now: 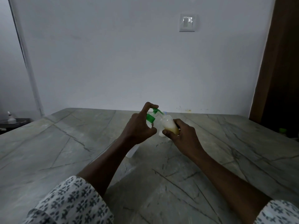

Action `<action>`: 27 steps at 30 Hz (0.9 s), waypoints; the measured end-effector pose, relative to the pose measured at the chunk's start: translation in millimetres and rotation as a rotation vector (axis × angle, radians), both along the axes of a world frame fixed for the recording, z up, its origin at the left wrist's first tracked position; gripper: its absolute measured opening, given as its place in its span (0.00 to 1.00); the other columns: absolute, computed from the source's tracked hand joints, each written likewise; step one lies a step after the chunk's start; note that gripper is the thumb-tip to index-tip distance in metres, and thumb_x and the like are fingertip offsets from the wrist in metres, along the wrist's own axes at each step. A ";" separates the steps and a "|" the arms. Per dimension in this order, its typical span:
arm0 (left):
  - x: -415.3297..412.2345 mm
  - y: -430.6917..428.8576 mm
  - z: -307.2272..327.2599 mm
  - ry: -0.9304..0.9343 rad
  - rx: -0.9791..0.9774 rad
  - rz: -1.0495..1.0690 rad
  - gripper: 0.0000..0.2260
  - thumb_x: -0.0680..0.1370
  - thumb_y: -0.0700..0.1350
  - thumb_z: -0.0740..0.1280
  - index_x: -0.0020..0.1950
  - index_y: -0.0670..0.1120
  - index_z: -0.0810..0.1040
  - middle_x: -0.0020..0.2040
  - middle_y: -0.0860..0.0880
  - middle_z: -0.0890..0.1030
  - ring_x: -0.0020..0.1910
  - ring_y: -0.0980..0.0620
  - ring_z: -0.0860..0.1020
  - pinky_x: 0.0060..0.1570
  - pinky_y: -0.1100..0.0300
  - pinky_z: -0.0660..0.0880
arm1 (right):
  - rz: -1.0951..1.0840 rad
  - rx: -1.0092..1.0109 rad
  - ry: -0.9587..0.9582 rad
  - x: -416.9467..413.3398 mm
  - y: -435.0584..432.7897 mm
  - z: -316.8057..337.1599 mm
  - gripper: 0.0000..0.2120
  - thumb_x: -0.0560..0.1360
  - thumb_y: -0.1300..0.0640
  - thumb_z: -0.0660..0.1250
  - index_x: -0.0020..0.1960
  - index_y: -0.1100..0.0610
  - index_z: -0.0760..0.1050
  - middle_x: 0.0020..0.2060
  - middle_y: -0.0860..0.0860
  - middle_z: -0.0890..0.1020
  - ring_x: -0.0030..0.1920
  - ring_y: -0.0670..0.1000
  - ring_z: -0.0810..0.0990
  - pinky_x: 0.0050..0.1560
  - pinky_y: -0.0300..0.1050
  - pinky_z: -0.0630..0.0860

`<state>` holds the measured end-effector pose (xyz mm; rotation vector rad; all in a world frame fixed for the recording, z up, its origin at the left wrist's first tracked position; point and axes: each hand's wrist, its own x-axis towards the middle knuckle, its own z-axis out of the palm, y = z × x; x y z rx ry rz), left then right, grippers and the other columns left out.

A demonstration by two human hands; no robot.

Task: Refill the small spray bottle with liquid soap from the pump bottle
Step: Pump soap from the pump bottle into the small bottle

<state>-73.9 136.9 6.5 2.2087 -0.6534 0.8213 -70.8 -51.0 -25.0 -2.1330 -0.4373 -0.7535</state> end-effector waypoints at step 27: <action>0.2 -6.1 -4.1 -0.027 0.044 0.173 0.27 0.67 0.43 0.73 0.61 0.56 0.65 0.47 0.48 0.83 0.34 0.49 0.79 0.35 0.47 0.81 | 0.010 -0.027 -0.025 -5.2 3.1 1.8 0.26 0.71 0.48 0.73 0.64 0.59 0.74 0.55 0.54 0.81 0.47 0.48 0.76 0.39 0.32 0.66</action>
